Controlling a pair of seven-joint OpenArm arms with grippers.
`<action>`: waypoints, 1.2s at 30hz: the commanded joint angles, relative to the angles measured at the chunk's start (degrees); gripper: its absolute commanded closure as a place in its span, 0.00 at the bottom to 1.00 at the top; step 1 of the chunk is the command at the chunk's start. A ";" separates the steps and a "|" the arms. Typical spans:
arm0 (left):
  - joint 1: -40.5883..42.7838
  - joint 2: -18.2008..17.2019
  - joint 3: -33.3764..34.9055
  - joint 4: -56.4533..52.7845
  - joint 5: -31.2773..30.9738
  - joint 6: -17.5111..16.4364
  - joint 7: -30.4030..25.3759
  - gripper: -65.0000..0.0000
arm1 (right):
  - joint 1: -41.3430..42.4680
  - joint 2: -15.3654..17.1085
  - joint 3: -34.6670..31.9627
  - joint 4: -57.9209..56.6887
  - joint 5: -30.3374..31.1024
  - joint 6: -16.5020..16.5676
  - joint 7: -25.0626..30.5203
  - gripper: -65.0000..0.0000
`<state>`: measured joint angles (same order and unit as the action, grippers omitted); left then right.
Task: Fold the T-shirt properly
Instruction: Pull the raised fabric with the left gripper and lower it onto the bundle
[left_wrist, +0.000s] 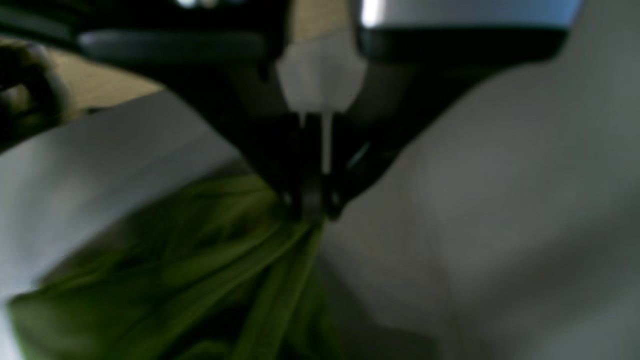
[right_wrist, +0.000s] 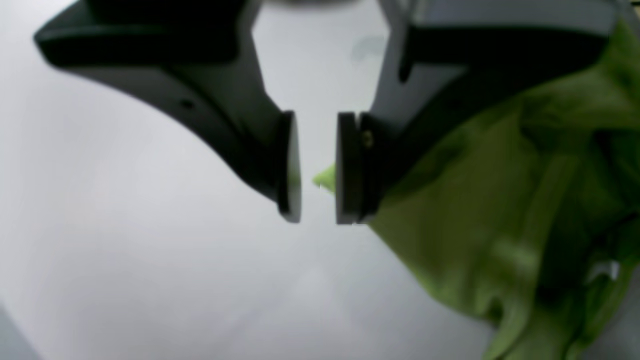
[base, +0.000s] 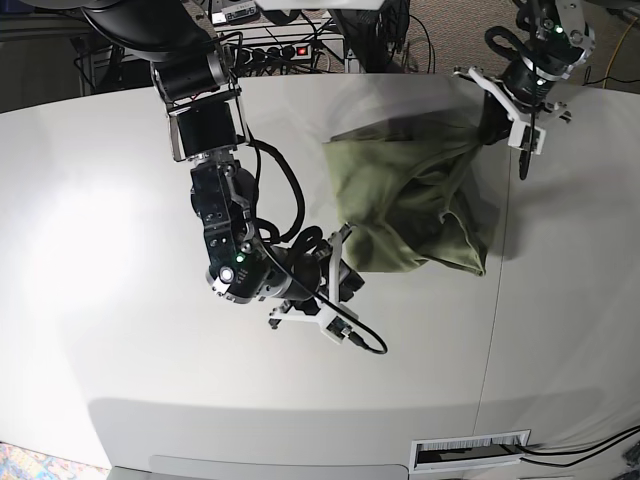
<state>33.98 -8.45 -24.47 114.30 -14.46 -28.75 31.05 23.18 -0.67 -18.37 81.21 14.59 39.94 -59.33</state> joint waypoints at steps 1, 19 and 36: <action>0.11 -1.38 -0.31 0.04 0.28 0.42 -1.81 1.00 | 1.77 -0.31 0.11 0.90 0.35 0.06 1.51 0.79; 0.35 -9.66 -0.31 5.38 -12.61 1.68 4.17 0.74 | 1.75 -0.94 0.04 -0.20 -4.76 0.06 10.91 0.84; 10.47 -4.39 -0.31 19.80 -19.26 2.78 7.39 0.77 | 3.37 -1.49 0.07 -10.03 -6.56 0.06 20.15 1.00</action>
<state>44.10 -12.43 -24.47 133.49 -32.71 -25.98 39.48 24.80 -1.54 -18.41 70.11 7.14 40.07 -41.08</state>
